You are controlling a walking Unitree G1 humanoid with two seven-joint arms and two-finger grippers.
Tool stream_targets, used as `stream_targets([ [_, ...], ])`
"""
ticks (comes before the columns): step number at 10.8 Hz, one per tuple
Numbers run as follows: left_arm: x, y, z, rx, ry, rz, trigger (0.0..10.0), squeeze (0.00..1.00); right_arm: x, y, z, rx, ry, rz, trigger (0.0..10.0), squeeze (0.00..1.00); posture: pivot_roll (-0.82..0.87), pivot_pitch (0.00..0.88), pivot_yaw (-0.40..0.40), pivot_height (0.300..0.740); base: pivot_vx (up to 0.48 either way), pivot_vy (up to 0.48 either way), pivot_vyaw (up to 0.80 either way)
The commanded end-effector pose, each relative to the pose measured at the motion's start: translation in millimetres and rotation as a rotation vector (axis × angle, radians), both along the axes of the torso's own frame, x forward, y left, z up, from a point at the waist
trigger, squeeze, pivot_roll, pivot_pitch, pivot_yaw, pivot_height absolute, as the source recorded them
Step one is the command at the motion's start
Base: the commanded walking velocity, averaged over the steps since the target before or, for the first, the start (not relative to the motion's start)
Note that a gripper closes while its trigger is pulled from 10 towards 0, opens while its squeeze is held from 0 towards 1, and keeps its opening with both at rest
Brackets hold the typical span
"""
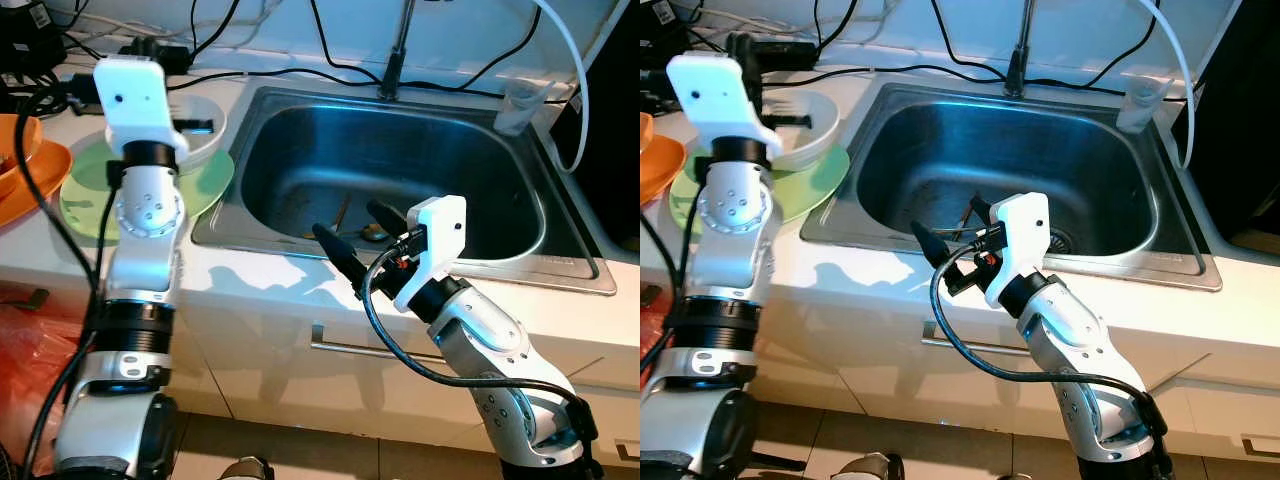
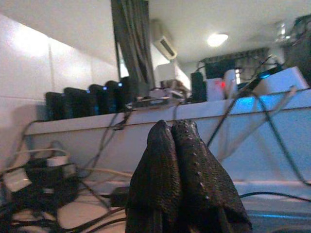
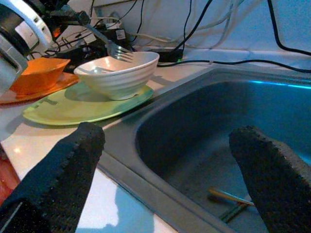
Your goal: Kitchen organization
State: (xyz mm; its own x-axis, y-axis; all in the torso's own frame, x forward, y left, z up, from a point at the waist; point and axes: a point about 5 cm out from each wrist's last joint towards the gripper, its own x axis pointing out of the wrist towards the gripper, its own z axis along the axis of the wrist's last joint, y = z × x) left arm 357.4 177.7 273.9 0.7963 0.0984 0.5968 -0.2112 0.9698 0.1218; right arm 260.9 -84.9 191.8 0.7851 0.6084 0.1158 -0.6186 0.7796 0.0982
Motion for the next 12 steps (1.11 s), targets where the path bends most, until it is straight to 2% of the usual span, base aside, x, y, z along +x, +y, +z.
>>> stream_targets([
  [1, -2.8, -12.5, 19.5, 0.011, -0.073, -0.057, 0.0, 0.0, 2.8, -3.0, 2.3, -0.003, -0.013, -0.017, 10.0, 0.0, 0.03, 0.071, 0.0, 0.74, 0.0, 0.0, 0.0],
  [4, -5.0, -31.3, 22.8, -0.013, -0.093, -0.16, 0.0, 0.0, 4.2, -5.2, 1.9, -0.014, -0.012, -0.031, 10.0, 0.0, 0.02, 0.059, 0.004, 0.74, 0.0, 0.0, 0.0],
  [5, -2.1, -42.2, 16.0, -0.02, -0.059, -0.228, 0.0, 0.0, 5.9, -9.0, 0.3, -0.054, -0.01, -0.067, 10.0, 0.0, 0.01, 0.054, 0.009, 0.74, 0.0, 0.0, 0.0],
  [6, 2.4, -48.4, -0.2, -0.011, -0.003, -0.259, 0.0, 0.0, 8.8, -17.2, -0.8, -0.07, -0.004, -0.126, 10.0, 0.0, 0.0, 0.051, 0.015, 0.74, 0.0, 0.0, 0.0],
  [8, 8.1, -48.8, -22.8, -0.022, 0.077, -0.274, 0.0, 0.0, 7.6, -22.0, -0.9, -0.081, -0.005, -0.166, 10.0, 0.0, -0.02, 0.05, 0.026, 0.74, 0.0, 0.0, 0.0],
  [10, 11.3, -53.7, -31.5, -0.02, 0.111, -0.299, 0.0, 0.0, 8.6, -29.3, -0.7, -0.097, -0.007, -0.226, 10.0, 0.0, -0.04, 0.052, 0.039, 0.74, 0.0, 0.0, 0.0],
  [12, 13.5, -66.5, -46.8, -0.023, 0.163, -0.356, 0.0, 0.0, 6.2, -42.2, -1.1, -0.126, -0.003, -0.304, 10.0, 0.0, -0.08, 0.064, 0.058, 0.74, 0.0, 0.0, 0.0],
])
